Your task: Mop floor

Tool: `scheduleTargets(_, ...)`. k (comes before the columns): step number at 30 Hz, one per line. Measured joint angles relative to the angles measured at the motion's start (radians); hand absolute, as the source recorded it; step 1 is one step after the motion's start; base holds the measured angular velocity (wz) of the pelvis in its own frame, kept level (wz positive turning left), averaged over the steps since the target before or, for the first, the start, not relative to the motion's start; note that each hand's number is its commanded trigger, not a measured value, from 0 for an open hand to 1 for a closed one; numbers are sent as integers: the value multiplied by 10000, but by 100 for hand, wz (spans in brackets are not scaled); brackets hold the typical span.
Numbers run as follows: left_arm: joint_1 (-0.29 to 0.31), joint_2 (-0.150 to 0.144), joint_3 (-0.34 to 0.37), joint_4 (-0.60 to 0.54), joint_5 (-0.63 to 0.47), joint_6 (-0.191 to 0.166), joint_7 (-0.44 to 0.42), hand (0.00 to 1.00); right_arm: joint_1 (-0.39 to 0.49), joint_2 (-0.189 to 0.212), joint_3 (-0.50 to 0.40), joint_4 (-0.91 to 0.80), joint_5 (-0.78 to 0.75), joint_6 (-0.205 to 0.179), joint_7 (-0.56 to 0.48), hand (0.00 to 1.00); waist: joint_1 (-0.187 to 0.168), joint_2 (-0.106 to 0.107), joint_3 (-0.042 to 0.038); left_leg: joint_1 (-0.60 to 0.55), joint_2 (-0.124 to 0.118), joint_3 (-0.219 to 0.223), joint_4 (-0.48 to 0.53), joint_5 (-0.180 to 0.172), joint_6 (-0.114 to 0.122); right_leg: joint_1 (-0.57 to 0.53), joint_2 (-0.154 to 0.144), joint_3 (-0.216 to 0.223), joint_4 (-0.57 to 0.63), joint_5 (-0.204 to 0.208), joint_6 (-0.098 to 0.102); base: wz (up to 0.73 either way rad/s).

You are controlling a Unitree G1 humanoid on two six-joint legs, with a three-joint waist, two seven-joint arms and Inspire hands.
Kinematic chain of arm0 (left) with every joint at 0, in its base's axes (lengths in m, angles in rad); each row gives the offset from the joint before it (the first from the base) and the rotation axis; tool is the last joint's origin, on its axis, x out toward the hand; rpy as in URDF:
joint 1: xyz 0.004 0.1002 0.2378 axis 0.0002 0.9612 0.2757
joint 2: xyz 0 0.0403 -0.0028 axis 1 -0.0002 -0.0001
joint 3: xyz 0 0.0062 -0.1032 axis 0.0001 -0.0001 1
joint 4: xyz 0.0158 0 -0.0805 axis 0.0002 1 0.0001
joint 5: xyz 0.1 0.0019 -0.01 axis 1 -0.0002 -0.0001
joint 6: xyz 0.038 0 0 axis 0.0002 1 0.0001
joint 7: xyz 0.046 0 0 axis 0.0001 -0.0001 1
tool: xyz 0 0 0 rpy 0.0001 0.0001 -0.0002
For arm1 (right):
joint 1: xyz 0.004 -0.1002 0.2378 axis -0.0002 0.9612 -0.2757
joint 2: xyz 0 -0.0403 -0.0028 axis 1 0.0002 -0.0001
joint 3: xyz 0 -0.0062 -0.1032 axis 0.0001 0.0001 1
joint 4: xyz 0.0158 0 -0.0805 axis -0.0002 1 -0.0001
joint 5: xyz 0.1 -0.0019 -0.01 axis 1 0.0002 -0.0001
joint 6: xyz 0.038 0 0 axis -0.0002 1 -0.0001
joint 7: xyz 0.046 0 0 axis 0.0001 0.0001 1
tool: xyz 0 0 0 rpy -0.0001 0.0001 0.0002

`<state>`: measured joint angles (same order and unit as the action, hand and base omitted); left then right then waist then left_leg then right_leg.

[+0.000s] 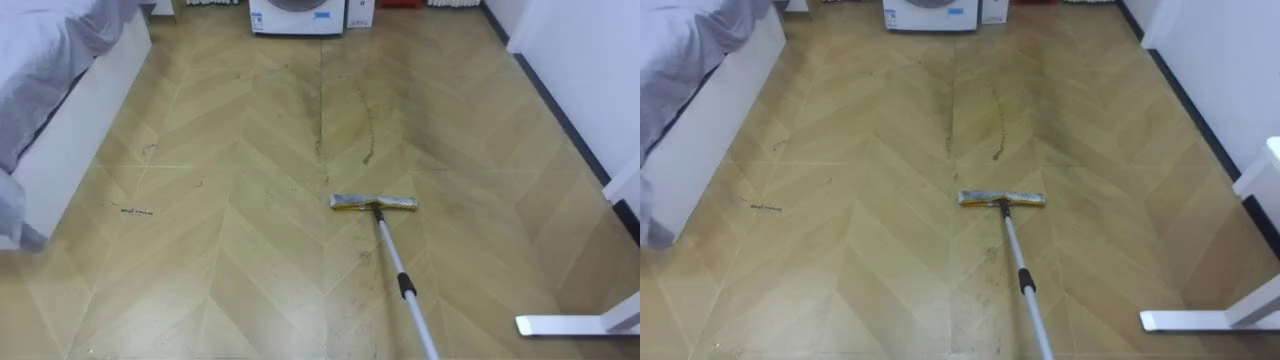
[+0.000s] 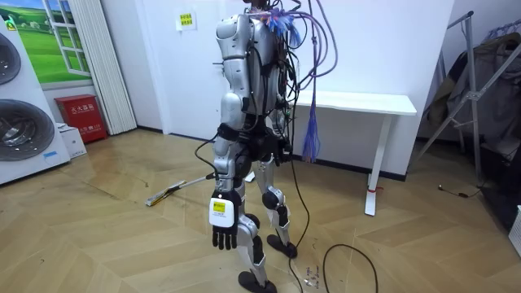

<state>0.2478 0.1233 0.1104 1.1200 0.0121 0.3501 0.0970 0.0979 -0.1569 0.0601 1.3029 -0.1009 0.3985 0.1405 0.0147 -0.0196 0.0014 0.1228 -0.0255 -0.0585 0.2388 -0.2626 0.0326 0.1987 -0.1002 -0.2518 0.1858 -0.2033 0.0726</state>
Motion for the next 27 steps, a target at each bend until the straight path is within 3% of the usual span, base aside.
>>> scheduleTargets(6, -32, -19, -162, -9, -1, 2, 4, 0, -28, -8, 182, 170, 84, 8, -90, 100, 157, 35, 3, 2, 0, 10, -3, 0, 0, -6, 0, 20, -5, 0, 0, 0)
scheduleTargets(23, -40, -32, -155, -1, -1, -76, -14, 0, 56, -48, 136, 229, 223, -46, -62, 100, 110, 33, 9, 38, -7, -88, -11, -1, -1, 72, -4, -118, -4, -1, 1, 2)
scheduleTargets(27, -168, -51, -179, -13, -4, -102, -12, 0, -12, -48, 134, 125, 218, -45, -74, 100, 82, 35, -12, -394, -3, -108, 154, -6, -19, -279, -7, -201, 21, 0, 0, 1)
